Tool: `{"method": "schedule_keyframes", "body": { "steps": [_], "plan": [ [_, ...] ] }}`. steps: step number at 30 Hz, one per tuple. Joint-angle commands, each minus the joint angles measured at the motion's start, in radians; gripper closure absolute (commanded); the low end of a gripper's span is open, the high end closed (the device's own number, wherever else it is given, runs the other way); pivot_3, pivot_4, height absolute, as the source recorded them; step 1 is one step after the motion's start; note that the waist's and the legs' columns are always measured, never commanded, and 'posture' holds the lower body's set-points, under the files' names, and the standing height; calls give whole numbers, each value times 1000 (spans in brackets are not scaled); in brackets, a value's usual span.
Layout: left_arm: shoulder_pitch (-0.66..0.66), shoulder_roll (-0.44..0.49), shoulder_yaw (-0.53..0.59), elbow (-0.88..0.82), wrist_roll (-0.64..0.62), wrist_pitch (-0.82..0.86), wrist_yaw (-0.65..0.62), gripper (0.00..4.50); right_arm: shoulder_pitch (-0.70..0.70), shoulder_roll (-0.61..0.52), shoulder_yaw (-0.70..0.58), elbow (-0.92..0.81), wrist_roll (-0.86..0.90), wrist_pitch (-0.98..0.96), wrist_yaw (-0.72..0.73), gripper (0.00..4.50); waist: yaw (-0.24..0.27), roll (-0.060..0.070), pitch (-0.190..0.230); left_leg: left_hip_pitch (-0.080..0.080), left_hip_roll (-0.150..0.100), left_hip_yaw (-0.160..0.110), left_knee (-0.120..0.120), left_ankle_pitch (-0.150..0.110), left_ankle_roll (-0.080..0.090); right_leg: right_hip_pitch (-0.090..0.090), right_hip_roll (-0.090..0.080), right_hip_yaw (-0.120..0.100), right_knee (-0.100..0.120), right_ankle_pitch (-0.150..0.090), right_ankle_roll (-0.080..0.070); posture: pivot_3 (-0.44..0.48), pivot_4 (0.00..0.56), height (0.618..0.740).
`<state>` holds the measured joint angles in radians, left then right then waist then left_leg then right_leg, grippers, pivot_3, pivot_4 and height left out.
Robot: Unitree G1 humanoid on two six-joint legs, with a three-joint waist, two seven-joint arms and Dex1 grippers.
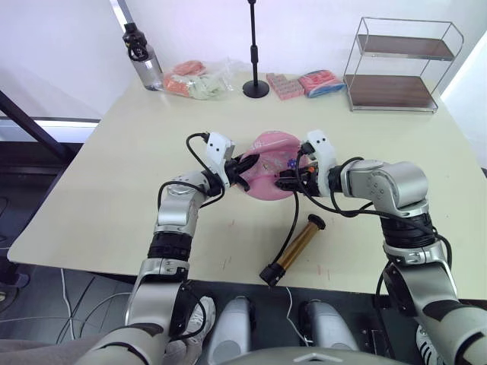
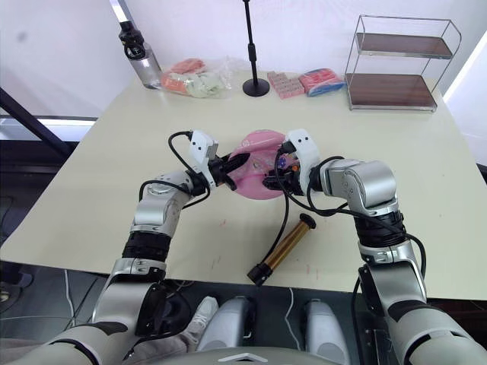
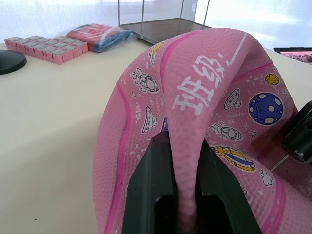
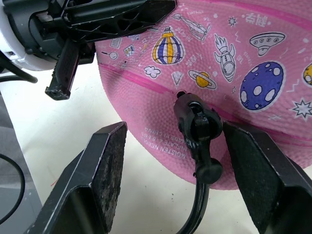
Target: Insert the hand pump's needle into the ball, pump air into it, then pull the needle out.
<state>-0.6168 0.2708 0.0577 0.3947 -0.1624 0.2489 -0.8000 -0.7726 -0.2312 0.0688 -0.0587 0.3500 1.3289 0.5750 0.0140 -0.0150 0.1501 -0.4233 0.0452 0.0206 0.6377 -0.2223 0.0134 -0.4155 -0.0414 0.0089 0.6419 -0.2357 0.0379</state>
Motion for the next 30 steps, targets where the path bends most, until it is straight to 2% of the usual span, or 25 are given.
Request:
{"method": "schedule_keyframes", "body": {
  "steps": [1, 28, 29, 30],
  "plan": [
    [30, -12, -52, 50, 11, 24, 0, 4500, -33, -6, -31, -7, 19, -33, -16, 1263, 0, 0, 0, 0, 0, 0, 0, 0, 0, 0, 0, 0, 0, 0, 0, 0, 150, 740],
    [43, -15, -60, 48, 12, 20, 2, 4500, -36, -16, -48, 5, 92, -26, -75, 1263, 0, 0, 0, 0, 0, 0, 1, 0, 0, 1, 0, 0, 1, 0, 0, 0, 150, 740],
    [44, -15, -60, 47, 12, 20, 2, 4500, -36, -15, -47, 4, 94, -26, -77, 1776, 0, 0, 0, 0, 0, 0, 1, 0, 0, 1, 0, 0, 1, 0, 0, 0, 150, 740],
    [44, -15, -60, 46, 12, 20, 2, 4500, -35, -16, -46, 4, 96, -27, -78, 1973, 0, 0, 0, 1, 0, 0, 1, 0, 0, 1, 0, 0, 1, 0, 0, 0, 150, 740]
  ]
}}
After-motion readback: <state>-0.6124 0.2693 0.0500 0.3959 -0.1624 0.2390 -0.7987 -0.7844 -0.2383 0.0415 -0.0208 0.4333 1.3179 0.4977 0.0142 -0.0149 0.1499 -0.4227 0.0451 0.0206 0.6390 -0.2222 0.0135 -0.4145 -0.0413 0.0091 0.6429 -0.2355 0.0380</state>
